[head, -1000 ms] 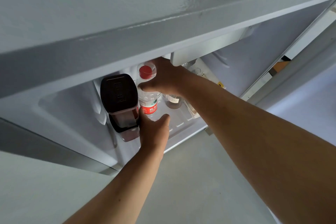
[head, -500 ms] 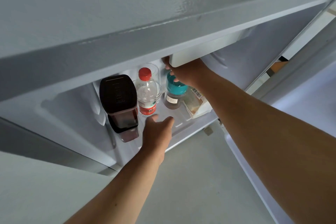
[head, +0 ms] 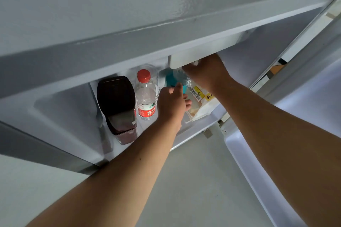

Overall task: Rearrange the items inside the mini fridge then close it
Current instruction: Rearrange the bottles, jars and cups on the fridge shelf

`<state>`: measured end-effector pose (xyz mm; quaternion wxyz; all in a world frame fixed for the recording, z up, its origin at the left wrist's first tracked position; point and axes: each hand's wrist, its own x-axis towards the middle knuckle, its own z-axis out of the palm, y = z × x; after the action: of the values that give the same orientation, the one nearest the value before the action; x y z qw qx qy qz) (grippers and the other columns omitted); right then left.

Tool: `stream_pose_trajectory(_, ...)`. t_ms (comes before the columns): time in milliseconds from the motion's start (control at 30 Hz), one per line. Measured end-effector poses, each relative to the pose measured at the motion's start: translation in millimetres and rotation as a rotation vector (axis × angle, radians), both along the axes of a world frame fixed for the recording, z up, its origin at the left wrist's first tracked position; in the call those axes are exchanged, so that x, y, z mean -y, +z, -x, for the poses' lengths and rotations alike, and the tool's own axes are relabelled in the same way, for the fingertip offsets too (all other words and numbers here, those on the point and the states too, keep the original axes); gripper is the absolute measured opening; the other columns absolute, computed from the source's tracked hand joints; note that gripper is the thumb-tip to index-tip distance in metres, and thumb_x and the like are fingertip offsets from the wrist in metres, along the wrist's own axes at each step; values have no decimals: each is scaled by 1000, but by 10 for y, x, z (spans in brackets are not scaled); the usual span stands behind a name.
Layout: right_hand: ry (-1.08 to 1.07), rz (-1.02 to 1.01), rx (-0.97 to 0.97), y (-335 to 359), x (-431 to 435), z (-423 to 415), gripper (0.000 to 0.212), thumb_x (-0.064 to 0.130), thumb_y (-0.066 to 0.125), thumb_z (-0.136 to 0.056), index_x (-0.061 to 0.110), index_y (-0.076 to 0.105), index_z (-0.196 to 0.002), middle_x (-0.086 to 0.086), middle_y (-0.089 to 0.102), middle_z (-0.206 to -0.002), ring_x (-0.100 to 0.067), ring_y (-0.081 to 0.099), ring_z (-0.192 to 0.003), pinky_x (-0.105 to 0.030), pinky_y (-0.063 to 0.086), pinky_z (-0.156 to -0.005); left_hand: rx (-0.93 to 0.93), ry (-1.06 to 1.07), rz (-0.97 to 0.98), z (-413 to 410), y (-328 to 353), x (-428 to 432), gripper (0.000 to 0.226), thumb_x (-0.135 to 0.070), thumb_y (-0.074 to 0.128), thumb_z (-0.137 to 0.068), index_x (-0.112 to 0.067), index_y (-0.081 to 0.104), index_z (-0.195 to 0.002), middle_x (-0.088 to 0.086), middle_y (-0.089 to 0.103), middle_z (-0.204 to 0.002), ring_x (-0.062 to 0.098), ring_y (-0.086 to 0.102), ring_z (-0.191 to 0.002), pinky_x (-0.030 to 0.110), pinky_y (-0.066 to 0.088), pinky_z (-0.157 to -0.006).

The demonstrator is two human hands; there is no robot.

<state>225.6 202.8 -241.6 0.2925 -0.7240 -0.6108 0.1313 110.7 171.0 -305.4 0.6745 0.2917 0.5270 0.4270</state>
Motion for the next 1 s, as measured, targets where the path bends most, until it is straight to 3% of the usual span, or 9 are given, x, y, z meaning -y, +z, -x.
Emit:
stream_pose_trajectory(100, 116, 161, 146, -46, 43, -77, 55, 48, 76, -76, 23, 57, -121, 5, 62, -101, -4, 60, -82, -18, 48, -65, 25, 19, 14, -20, 24, -51, 27, -30, 54, -109, -16, 56, -86, 9, 61, -78, 25, 61, -72, 19, 55, -48)
stream_pose_trajectory(200, 181, 225, 271, -80, -14, -135, 69, 55, 80, -74, 25, 57, -131, 1, 62, -119, -17, 58, -103, -32, 50, -82, 25, 11, 25, -25, -25, -44, 19, -31, 55, -109, -13, 59, -104, 6, 67, -85, 18, 68, -63, 19, 56, -49)
stream_pose_trajectory(367, 209, 284, 411, -62, -81, -169, 68, 64, 77, -71, 31, 58, -126, 2, 63, -115, -21, 57, -105, -35, 52, -88, 52, -7, 73, 0, -76, -41, 25, -29, 53, -109, -9, 59, -122, 8, 72, -96, 10, 76, -58, 22, 58, -49)
stream_pose_trajectory(500, 203, 309, 381, -86, -152, -137, 71, 64, 83, -67, 28, 58, -122, 2, 63, -113, -22, 59, -105, -35, 51, -89, 90, -15, 96, 12, -64, -54, 22, -32, 57, -105, -12, 66, -108, 5, 74, -99, 7, 78, -64, 22, 59, -51)
stream_pose_trajectory(633, 222, 285, 350, -135, -184, -111, 70, 62, 84, -67, 26, 55, -119, -3, 57, -119, -22, 57, -103, -38, 51, -92, 132, -20, 61, 19, -38, -24, 28, -41, 67, -86, -18, 71, -101, 1, 76, -103, 4, 79, -72, 20, 59, -54)
stream_pose_trajectory(733, 233, 272, 313, -165, -177, -144, 72, 61, 85, -65, 24, 54, -118, -4, 54, -120, -21, 58, -98, -38, 53, -90, 171, 11, 63, 21, -51, -27, 21, -35, 59, -101, -17, 68, -108, -2, 77, -101, 3, 79, -74, 19, 59, -55)
stream_pose_trajectory(867, 230, 265, 257, -194, -142, -199, 70, 55, 87, -62, 25, 50, -114, -5, 51, -117, -19, 59, -92, -36, 56, -81, 184, 30, 46, 15, -40, -15, 18, -34, 56, -105, -22, 68, -100, -10, 81, -84, 4, 79, -77, 19, 61, -58)
stream_pose_trajectory(1000, 223, 295, 216, -231, -116, -228, 72, 57, 87, -62, 26, 49, -114, 2, 59, -103, -10, 57, -84, -31, 54, -74, 174, 34, 55, 18, -30, -23, 20, -37, 55, -106, -22, 67, -100, -5, 81, -90, 4, 79, -74, 19, 62, -59)
